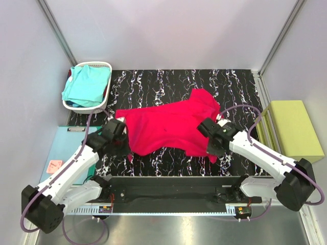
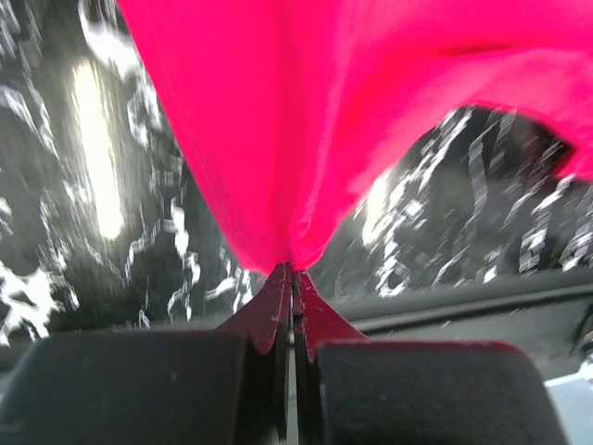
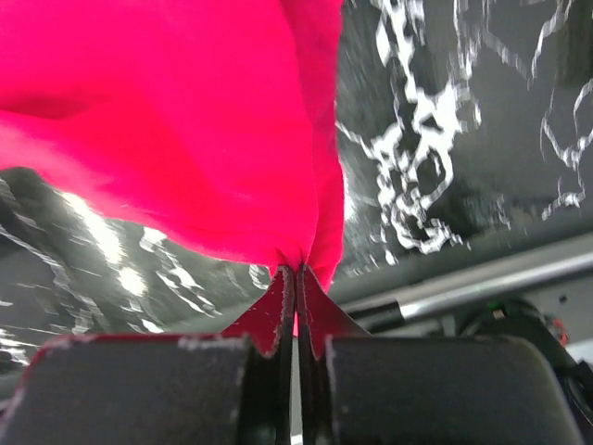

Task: Fold and stack the t-shirts
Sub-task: Flatten out the tshirt

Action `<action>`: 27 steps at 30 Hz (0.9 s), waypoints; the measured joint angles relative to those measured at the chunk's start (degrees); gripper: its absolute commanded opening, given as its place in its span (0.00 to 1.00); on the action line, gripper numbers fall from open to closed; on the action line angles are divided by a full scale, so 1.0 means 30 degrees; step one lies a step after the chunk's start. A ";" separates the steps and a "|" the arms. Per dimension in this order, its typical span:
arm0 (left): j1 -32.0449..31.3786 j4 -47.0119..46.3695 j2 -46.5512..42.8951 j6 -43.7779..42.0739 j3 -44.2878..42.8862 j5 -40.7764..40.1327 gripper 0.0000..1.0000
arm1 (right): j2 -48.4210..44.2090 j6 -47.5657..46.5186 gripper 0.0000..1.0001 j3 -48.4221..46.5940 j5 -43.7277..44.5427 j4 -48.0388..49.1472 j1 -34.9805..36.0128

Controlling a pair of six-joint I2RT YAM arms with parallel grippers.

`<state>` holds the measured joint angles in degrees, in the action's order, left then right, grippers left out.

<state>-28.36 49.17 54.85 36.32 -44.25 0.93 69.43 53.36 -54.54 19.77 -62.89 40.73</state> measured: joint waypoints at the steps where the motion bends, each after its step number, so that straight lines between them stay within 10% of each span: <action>1: -0.0393 0.0226 -0.0204 0.0313 0.0466 -0.0015 0.00 | -0.0058 0.0226 0.00 0.0350 -0.0138 -0.0124 0.0233; 10: -0.1792 0.1851 -0.0044 0.1953 0.1188 -0.0029 0.07 | -0.0772 0.1311 0.00 0.1341 -0.0889 -0.1282 0.1122; 18: -0.1851 0.3424 0.0372 0.1858 0.0532 -0.0364 0.43 | -0.1945 0.0918 0.64 0.1253 -0.0838 -0.1800 0.1253; 22: -0.1858 0.3665 0.0306 0.1515 -0.2091 -0.1268 0.69 | -0.1851 -0.0102 0.74 -0.1158 0.0277 -0.1989 0.1282; 27: -0.1479 0.2055 0.1596 0.0765 -0.5253 -0.2361 0.72 | 0.0481 -0.1909 0.73 -0.4153 0.1144 -0.0619 0.0867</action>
<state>-32.80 55.33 59.64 38.61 -60.01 -6.15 70.87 47.64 -67.00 23.20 -64.75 43.33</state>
